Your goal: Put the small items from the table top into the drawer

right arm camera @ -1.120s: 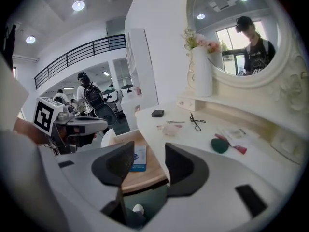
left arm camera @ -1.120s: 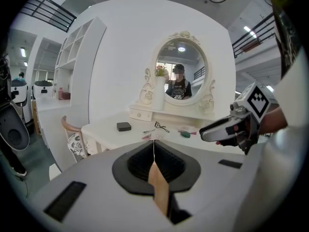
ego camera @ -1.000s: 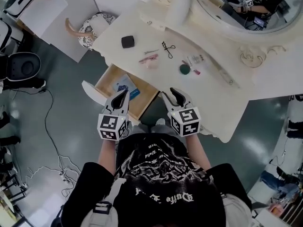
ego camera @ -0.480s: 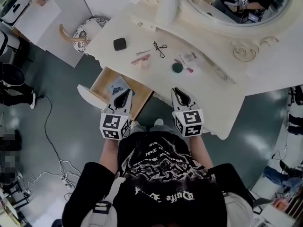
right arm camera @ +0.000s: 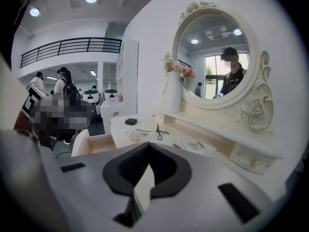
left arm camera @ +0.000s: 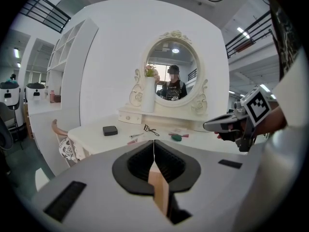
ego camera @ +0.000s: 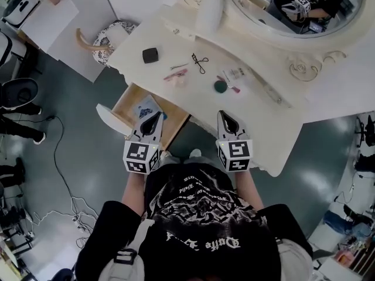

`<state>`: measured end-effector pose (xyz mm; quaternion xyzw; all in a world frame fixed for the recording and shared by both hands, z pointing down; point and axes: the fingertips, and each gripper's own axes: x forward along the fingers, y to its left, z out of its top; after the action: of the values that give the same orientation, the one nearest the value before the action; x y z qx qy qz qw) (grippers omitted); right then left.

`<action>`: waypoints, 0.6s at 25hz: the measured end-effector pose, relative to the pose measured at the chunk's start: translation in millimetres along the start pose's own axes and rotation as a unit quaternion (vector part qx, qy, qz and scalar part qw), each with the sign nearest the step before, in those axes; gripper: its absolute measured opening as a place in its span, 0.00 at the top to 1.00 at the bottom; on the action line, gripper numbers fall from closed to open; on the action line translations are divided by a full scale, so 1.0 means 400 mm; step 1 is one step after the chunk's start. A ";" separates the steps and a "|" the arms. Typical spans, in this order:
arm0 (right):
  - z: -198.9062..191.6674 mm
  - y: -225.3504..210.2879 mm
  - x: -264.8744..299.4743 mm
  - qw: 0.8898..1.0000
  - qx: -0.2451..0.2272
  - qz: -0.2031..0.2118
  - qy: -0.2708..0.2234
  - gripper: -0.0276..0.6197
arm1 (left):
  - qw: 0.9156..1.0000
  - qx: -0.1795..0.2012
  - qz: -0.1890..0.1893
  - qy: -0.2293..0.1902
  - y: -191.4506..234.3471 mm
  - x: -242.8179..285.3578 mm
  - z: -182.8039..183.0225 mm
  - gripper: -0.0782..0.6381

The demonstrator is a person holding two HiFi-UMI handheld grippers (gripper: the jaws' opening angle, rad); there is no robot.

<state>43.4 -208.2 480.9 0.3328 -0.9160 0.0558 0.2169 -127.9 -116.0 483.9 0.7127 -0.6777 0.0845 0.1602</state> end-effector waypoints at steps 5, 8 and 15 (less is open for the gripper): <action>-0.006 -0.003 -0.003 1.000 -0.001 -0.002 0.000 0.94 | 1.000 0.007 -0.004 0.002 -0.005 0.003 0.000 0.87; -0.010 -0.006 -0.007 1.000 -0.002 -0.005 0.001 0.94 | 1.000 0.008 -0.006 0.003 -0.009 0.004 -0.002 0.87; -0.019 -0.002 -0.012 1.000 -0.004 -0.005 0.005 0.94 | 1.000 0.010 -0.010 0.009 -0.017 0.001 -0.014 0.87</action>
<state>49.8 -204.0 485.6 0.3362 -0.9135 0.0525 0.2230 -120.7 -114.2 488.7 0.7204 -0.6680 0.0964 0.1598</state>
